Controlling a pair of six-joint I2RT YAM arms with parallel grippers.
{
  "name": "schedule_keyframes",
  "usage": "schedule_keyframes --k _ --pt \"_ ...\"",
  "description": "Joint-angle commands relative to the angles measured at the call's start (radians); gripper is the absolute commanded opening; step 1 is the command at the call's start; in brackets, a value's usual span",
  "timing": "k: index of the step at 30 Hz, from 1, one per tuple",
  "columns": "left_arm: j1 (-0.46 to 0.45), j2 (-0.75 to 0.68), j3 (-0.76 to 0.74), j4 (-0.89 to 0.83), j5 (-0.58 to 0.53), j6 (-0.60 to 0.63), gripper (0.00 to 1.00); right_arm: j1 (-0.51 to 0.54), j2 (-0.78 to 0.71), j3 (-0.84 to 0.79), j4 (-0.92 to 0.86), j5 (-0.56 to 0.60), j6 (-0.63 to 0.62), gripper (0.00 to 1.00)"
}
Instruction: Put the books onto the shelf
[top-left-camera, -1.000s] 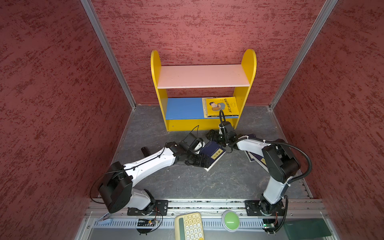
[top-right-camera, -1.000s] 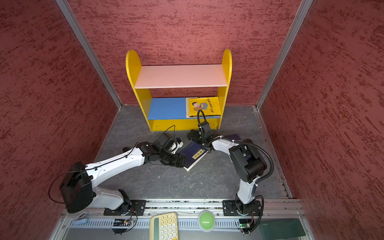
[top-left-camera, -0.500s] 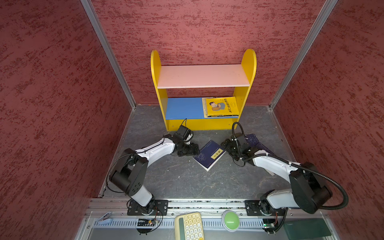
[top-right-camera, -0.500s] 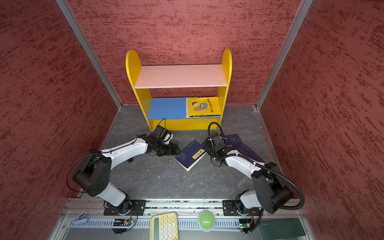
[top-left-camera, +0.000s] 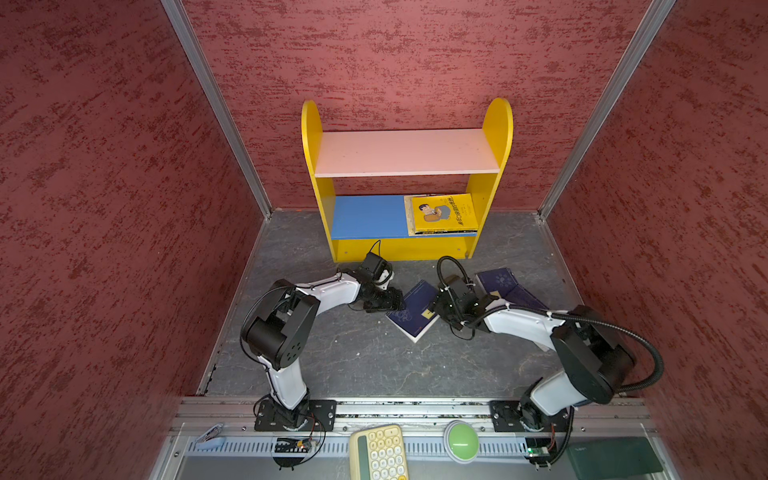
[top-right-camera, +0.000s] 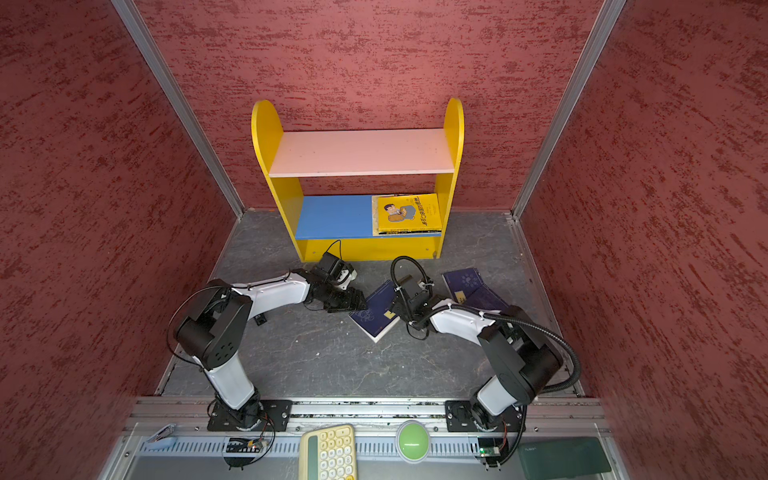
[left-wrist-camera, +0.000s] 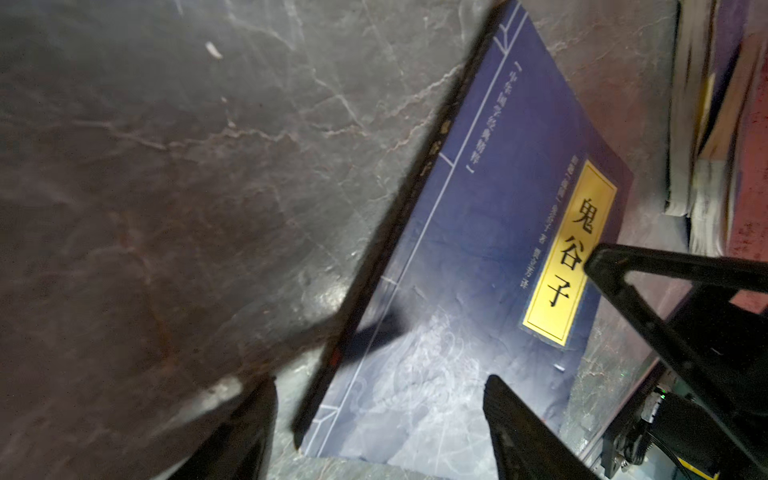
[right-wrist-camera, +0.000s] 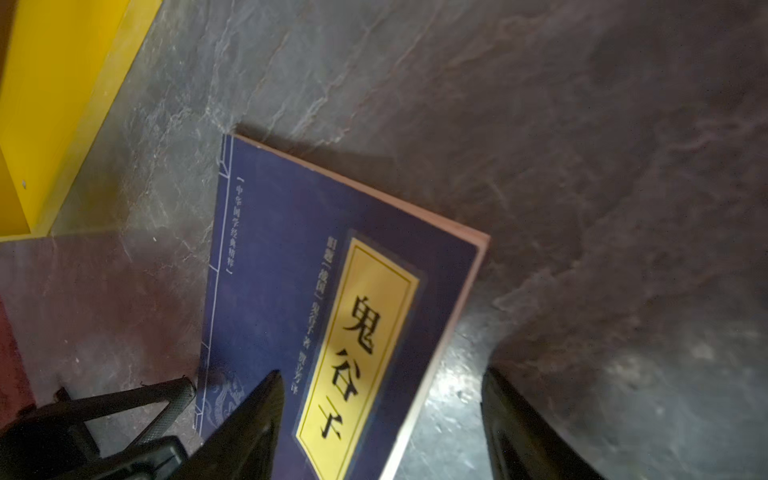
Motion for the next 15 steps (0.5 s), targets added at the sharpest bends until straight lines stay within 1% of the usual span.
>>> schedule_keyframes --k 1,2,5,8,10,12,15 --pt "-0.005 -0.025 -0.075 0.023 0.057 -0.034 0.77 0.013 0.071 0.049 -0.017 0.014 -0.04 0.61" --pt "-0.007 -0.038 -0.096 0.035 0.068 -0.046 0.77 0.016 0.091 0.071 -0.018 0.01 -0.055 0.56" --pt "-0.006 -0.06 -0.143 0.08 0.109 -0.095 0.76 0.029 0.15 0.13 -0.004 -0.004 -0.108 0.45" --pt "-0.007 -0.065 -0.182 0.139 0.136 -0.153 0.75 0.039 0.205 0.192 0.007 -0.023 -0.171 0.39" --pt "-0.003 -0.053 -0.199 0.18 0.149 -0.194 0.73 0.042 0.233 0.233 -0.008 -0.032 -0.207 0.35" --pt "0.006 -0.025 -0.206 0.215 0.165 -0.246 0.69 0.046 0.249 0.259 -0.013 -0.042 -0.231 0.33" --pt "0.016 0.008 -0.232 0.328 0.205 -0.348 0.63 0.047 0.262 0.26 -0.007 -0.059 -0.243 0.32"
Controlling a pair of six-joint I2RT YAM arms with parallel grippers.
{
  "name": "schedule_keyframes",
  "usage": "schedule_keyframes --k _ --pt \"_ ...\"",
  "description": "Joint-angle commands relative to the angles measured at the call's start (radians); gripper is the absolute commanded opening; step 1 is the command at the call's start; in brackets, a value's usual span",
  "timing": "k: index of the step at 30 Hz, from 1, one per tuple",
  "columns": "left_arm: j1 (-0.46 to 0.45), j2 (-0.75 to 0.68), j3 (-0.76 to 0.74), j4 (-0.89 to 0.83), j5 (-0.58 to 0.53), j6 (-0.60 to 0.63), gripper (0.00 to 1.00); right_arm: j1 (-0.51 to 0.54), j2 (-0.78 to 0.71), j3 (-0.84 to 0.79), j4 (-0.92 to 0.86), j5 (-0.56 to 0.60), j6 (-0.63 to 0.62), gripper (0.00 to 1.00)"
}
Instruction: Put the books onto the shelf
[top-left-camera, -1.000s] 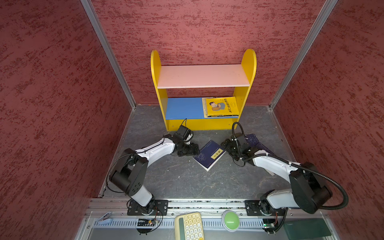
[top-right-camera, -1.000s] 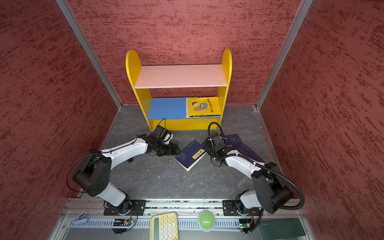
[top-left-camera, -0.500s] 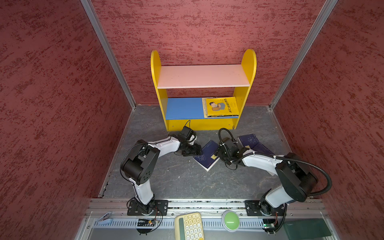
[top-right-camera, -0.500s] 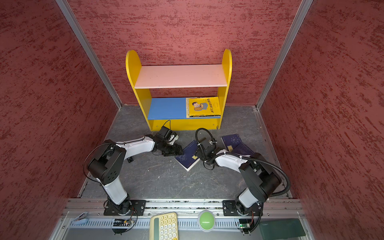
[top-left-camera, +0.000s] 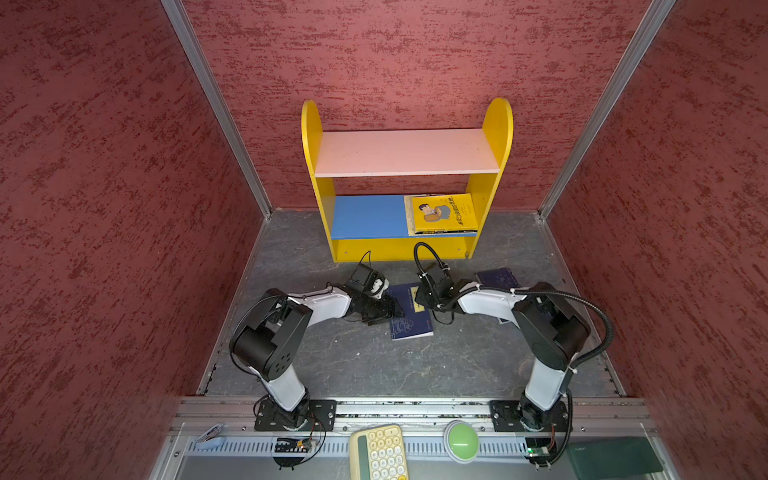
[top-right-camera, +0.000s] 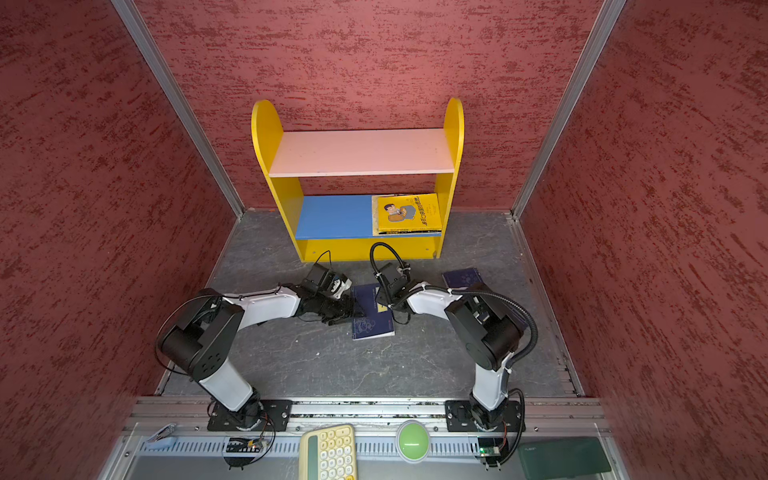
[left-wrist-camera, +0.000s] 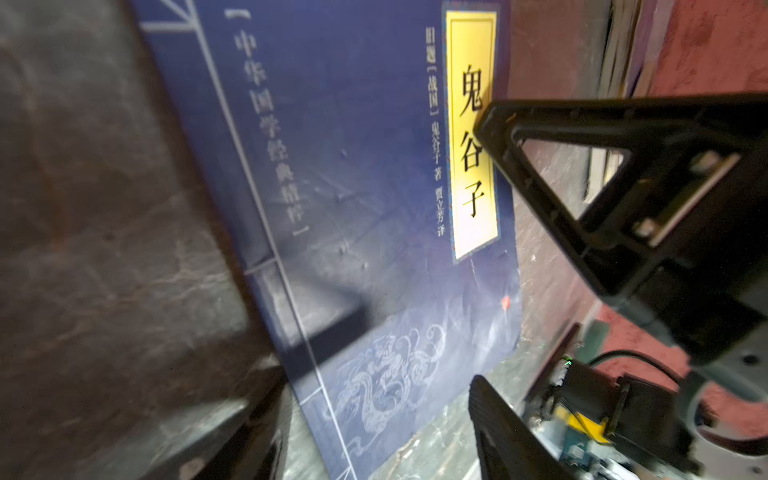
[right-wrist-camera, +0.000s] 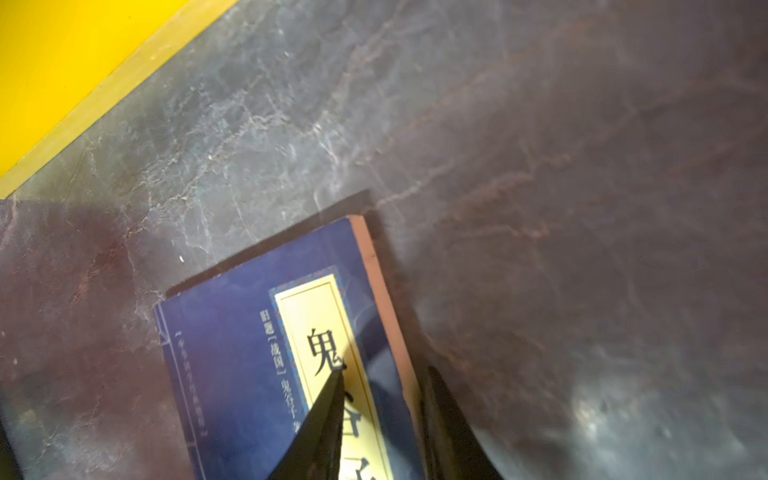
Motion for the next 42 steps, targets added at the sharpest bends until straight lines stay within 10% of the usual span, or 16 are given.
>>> schedule_keyframes --k 1,12,32,42 --pt "-0.007 0.078 -0.058 0.158 0.049 -0.15 0.62 0.028 0.021 0.0 0.005 -0.084 -0.036 0.31" --pt "0.023 0.049 -0.157 0.618 0.098 -0.479 0.58 0.056 0.081 -0.076 0.112 -0.175 -0.043 0.26" --pt "-0.02 -0.181 -0.131 0.232 -0.124 -0.365 0.18 0.051 -0.038 -0.116 0.162 -0.148 -0.023 0.37" --pt "-0.027 -0.335 -0.071 0.038 -0.201 -0.285 0.08 -0.008 -0.267 -0.187 0.144 -0.064 0.07 0.8"
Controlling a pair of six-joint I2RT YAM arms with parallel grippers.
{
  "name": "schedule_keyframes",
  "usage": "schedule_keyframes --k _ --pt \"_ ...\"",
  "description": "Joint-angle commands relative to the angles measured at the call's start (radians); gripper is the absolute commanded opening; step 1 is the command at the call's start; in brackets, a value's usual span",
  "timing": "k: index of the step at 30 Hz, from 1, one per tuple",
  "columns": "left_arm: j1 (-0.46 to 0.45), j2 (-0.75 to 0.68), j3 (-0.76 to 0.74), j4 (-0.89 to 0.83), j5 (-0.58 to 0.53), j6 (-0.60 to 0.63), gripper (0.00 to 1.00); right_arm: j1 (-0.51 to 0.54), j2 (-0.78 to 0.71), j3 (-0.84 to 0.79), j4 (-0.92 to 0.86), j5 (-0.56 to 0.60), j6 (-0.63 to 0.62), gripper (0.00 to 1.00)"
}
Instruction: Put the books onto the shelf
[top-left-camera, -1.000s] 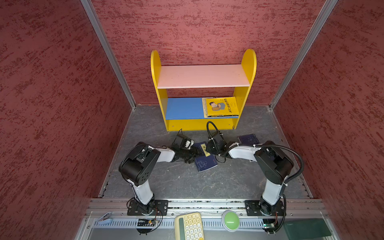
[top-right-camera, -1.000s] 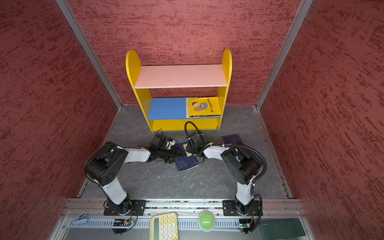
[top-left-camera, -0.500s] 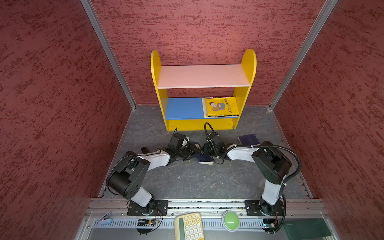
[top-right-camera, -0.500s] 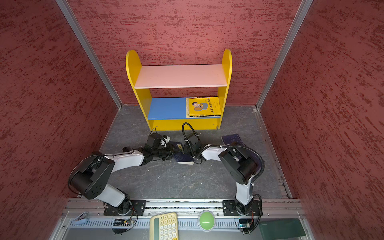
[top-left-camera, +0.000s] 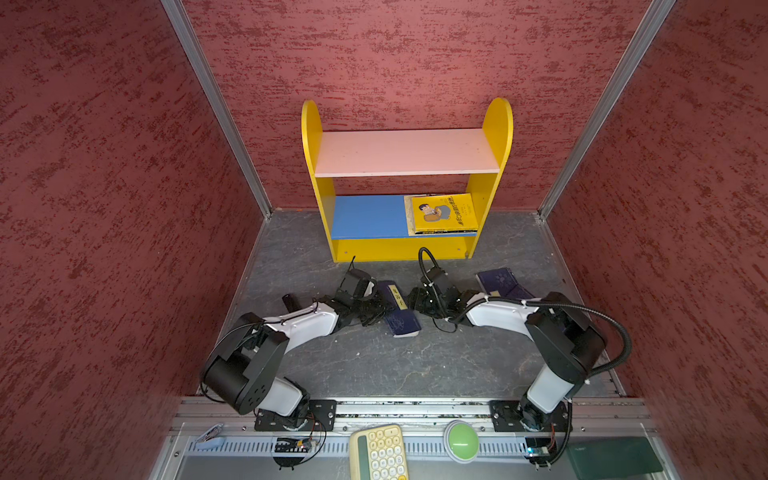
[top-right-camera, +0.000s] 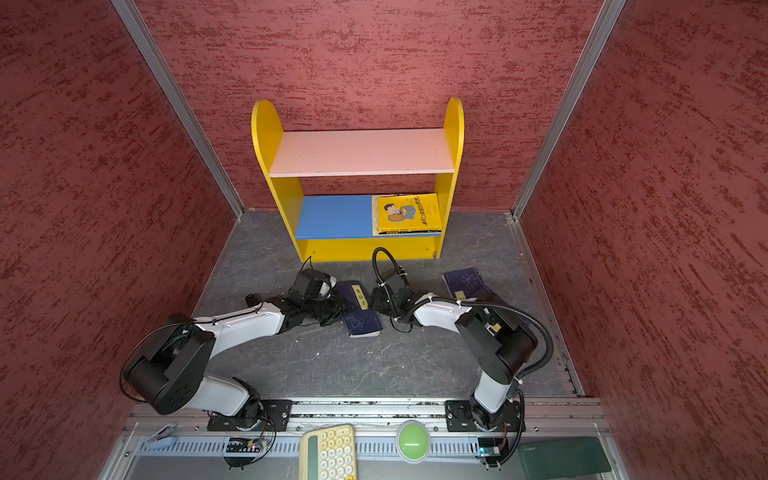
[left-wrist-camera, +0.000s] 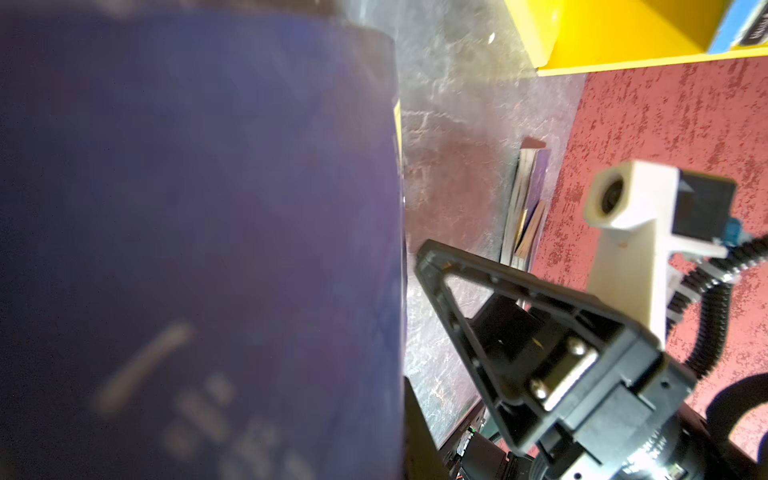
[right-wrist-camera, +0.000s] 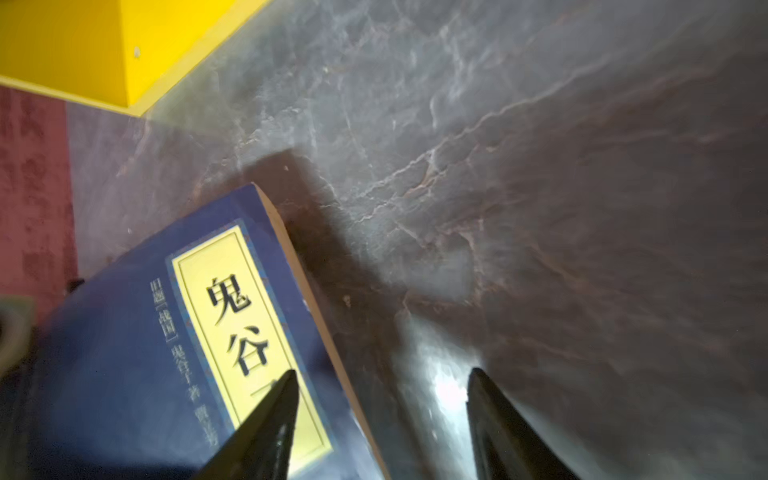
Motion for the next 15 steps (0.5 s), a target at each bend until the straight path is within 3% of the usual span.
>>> schedule_keyframes --k 1,5,10,15 --pt "-0.001 -0.09 0.075 -0.118 -0.043 0.087 0.08 -0.039 -0.114 -0.026 -0.023 0.064 0.055 0.83" --pt "0.003 -0.2 0.111 -0.223 -0.066 0.134 0.06 -0.086 -0.293 -0.079 -0.033 0.074 0.075 0.98" --pt "0.054 -0.254 0.169 -0.216 -0.038 0.126 0.06 -0.12 -0.5 -0.124 -0.06 0.102 0.082 0.99" --pt "0.11 -0.2 0.27 -0.054 0.045 0.032 0.06 -0.135 -0.582 -0.141 0.007 -0.007 0.112 0.99"
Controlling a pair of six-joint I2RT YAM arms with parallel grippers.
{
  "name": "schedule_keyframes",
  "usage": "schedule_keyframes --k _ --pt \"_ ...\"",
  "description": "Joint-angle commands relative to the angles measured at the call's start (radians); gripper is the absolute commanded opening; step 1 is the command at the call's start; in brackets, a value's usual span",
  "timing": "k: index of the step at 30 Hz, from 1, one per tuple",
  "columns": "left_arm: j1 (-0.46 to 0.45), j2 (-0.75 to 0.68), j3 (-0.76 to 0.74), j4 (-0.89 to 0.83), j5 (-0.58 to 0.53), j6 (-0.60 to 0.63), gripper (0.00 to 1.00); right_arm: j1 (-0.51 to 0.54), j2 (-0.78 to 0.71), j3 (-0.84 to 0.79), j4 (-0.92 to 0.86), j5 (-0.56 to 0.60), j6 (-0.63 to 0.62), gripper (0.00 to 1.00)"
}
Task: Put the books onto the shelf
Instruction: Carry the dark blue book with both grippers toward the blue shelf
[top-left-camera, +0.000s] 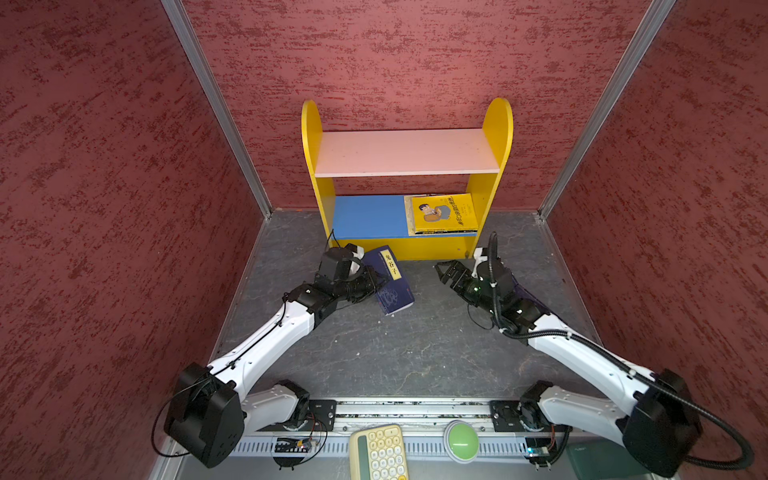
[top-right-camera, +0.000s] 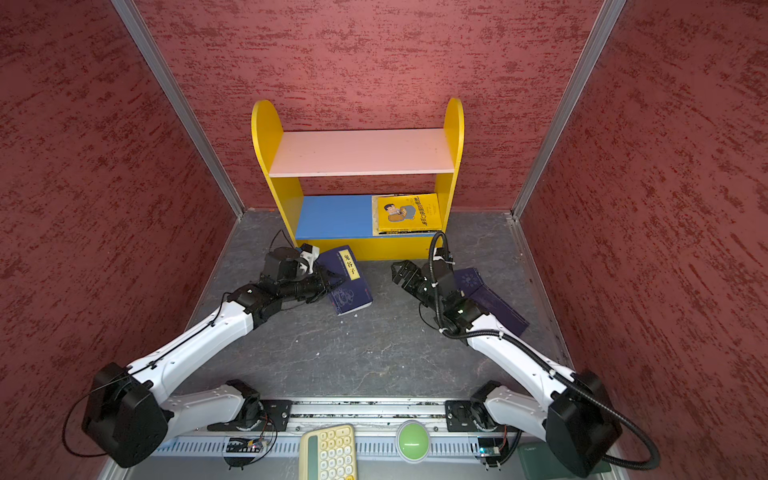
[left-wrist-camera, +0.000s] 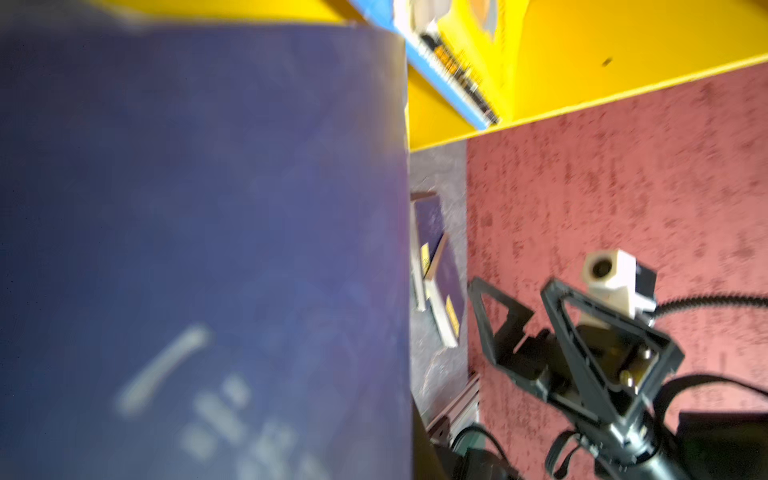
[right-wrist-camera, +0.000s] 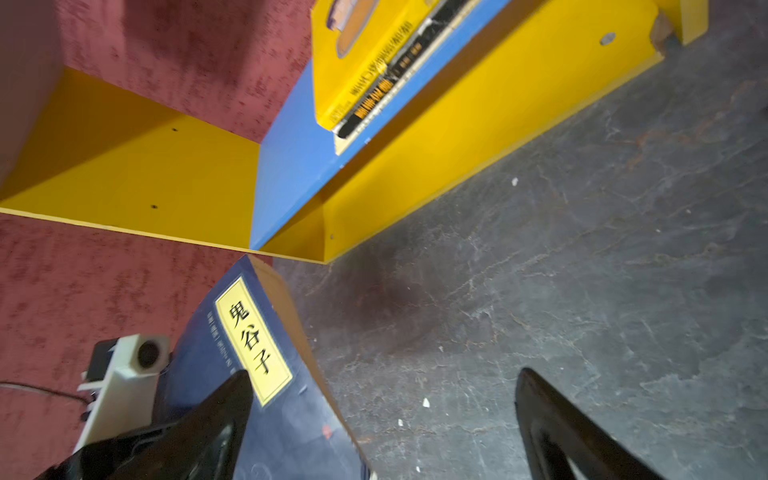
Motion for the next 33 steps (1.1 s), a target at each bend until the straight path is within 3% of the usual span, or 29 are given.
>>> schedule_keyframes --k 1,6,15,33 --pt "0.032 0.039 0.069 0.187 0.079 -0.087 0.06 -0.01 -0.023 -0.032 0.067 -0.086 0.052 0.99" --pt "0.043 0.134 0.169 0.358 0.091 -0.21 0.06 -0.008 0.006 -0.064 0.288 -0.219 0.143 0.99" --pt "0.012 0.23 0.266 0.469 0.071 -0.273 0.06 0.001 0.123 -0.044 0.613 -0.321 0.239 0.97" --pt "-0.027 0.228 0.263 0.486 0.032 -0.299 0.08 0.014 0.309 0.031 1.004 -0.279 0.394 0.69"
